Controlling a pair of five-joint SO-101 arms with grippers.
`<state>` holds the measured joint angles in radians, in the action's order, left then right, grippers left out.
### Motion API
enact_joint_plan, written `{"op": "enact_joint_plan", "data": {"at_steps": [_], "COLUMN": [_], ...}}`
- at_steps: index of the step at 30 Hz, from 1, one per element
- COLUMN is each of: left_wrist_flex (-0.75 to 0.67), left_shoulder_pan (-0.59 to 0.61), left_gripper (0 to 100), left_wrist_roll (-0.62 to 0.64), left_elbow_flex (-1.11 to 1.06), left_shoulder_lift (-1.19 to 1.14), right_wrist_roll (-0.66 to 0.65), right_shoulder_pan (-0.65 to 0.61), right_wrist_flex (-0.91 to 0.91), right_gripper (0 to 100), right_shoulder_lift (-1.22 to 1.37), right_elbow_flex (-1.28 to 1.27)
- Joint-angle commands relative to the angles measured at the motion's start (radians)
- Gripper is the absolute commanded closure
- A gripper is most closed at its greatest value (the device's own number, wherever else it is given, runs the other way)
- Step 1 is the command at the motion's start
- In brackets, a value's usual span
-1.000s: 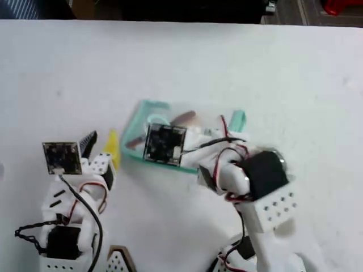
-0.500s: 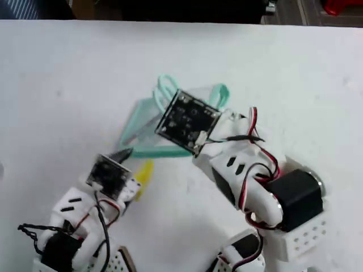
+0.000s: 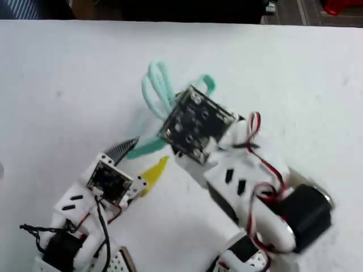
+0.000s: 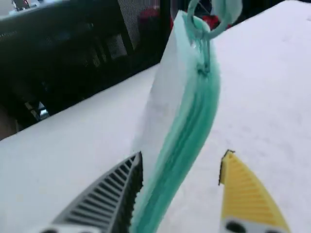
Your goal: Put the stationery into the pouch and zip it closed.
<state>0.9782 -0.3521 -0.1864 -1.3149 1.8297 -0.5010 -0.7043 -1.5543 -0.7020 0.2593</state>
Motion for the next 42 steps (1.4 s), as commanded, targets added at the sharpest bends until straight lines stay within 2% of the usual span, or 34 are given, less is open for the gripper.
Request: {"op": "enact_joint_plan", "data": {"at_steps": [1,6,10,15,21,23,29,32,36,38,42], "left_wrist_flex": [-0.114,-0.158,-0.149,-0.149,-0.157,-0.157,-0.157,-0.155,-0.140,-0.121,-0.120], "left_shoulder_pan": [-0.015,-0.008,-0.048,-0.145,-0.148,-0.148,-0.147,-0.147,-0.145,-0.122,-0.033], "left_gripper": [73,73,73,83,97,98,97,98,98,98,98], "left_wrist_roll": [0.032,0.051,0.057,0.052,0.049,0.049,0.049,0.049,0.049,0.049,0.055], "left_elbow_flex": [-0.020,-0.038,-0.038,-0.040,-0.072,-0.072,-0.072,-0.074,-0.077,-0.077,-0.074], "left_shoulder_lift": [0.001,0.001,0.001,0.001,0.002,0.002,0.002,0.002,0.002,0.002,0.002], "right_wrist_roll": [0.034,0.034,0.069,0.106,0.106,0.106,0.118,0.201,0.250,0.250,0.255], "right_shoulder_pan": [-0.062,-0.108,-0.159,-0.165,-0.117,-0.082,-0.002,0.013,0.013,0.018,0.105], "right_wrist_flex": [-0.012,-0.111,-0.160,-0.159,-0.157,-0.157,-0.091,-0.033,0.039,0.082,0.165], "right_gripper": [98.2,98.1,98.1,98.1,98.1,98.1,98.1,98.1,98.1,98.1,98.1], "right_shoulder_lift": [0.010,0.104,0.166,0.231,0.262,0.268,0.278,0.277,0.278,0.278,0.278], "right_elbow_flex": [0.120,0.244,0.379,0.408,0.408,0.394,0.255,0.204,0.158,0.129,0.063]}}
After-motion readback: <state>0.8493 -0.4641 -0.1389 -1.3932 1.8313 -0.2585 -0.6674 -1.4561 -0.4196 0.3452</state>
